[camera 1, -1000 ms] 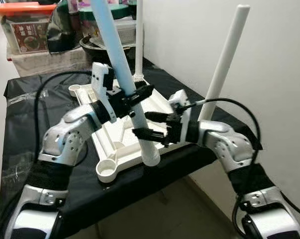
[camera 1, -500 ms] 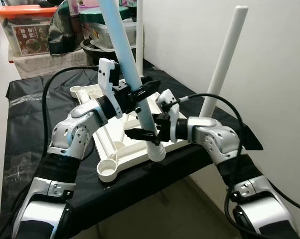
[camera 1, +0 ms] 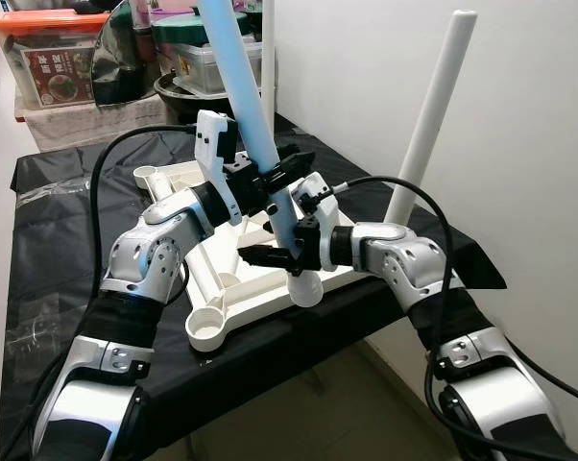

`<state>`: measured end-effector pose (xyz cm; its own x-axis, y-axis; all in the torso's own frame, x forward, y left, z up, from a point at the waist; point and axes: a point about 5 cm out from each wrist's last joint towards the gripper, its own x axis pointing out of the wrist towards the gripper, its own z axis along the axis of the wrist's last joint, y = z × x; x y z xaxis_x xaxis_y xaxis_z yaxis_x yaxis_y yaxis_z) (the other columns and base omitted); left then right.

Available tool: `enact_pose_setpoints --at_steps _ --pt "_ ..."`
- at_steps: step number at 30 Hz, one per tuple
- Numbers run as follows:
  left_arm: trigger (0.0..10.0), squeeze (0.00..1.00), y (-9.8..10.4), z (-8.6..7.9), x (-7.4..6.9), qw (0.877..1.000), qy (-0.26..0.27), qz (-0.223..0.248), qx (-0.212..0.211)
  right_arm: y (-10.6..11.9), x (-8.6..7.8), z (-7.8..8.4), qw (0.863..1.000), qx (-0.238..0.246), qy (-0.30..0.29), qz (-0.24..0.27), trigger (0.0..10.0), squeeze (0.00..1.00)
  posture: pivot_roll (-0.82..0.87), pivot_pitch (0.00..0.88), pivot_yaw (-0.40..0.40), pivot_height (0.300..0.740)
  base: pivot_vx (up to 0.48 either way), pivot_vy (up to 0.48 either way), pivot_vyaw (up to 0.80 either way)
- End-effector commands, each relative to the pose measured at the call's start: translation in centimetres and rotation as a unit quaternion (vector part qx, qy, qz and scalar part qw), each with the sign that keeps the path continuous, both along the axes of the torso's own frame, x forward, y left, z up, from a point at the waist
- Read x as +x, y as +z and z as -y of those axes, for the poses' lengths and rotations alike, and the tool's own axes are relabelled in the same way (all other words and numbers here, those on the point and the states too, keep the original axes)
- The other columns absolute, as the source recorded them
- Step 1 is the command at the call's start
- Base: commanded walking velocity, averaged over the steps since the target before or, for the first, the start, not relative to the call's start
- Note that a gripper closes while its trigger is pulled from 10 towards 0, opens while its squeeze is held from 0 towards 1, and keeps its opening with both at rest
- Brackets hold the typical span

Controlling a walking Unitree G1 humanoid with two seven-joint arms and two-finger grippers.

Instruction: Building children table

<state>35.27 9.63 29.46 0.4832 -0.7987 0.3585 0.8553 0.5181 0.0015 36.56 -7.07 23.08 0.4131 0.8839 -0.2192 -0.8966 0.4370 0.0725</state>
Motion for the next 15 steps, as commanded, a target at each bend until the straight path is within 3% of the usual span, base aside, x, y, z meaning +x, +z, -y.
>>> enact_pose_setpoints --at_steps 1,3,4,5,6,15 --pt "10.0 0.00 1.16 0.16 -0.03 1.000 -0.005 0.025 -0.011 0.32 0.14 -0.43 1.000 -0.005 0.003 0.007 10.0 0.00 0.10 0.000 -0.027 0.740 0.000 0.000 0.00" --pt "10.0 0.00 1.18 0.16 0.01 1.000 -0.005 0.025 -0.012 0.34 0.17 -0.46 1.000 -0.005 0.003 0.008 10.0 0.00 0.10 0.000 -0.027 0.740 0.000 0.000 0.00" --pt "10.0 0.00 1.18 0.18 0.03 1.000 -0.005 0.025 -0.013 0.36 0.19 -0.47 1.000 -0.004 0.003 0.009 6.9 0.00 0.10 0.000 -0.027 0.740 0.000 0.000 0.00" --pt "10.0 0.00 1.18 0.18 0.03 1.000 -0.005 0.025 -0.013 0.36 0.19 -0.47 1.000 -0.004 0.003 0.009 6.9 0.00 0.10 0.000 -0.027 0.740 0.000 0.000 0.00" --pt "10.0 0.00 1.18 0.19 0.05 1.000 -0.006 0.025 -0.013 0.38 0.24 -0.50 1.000 -0.002 0.002 0.010 0.0 0.00 0.10 0.000 -0.028 0.740 0.000 0.000 0.00" --pt "10.0 0.00 0.95 0.23 0.15 1.000 -0.004 0.022 -0.012 0.61 0.13 -0.92 1.000 0.006 0.012 0.015 0.0 0.00 0.10 0.000 -0.026 0.740 0.000 0.000 0.00"
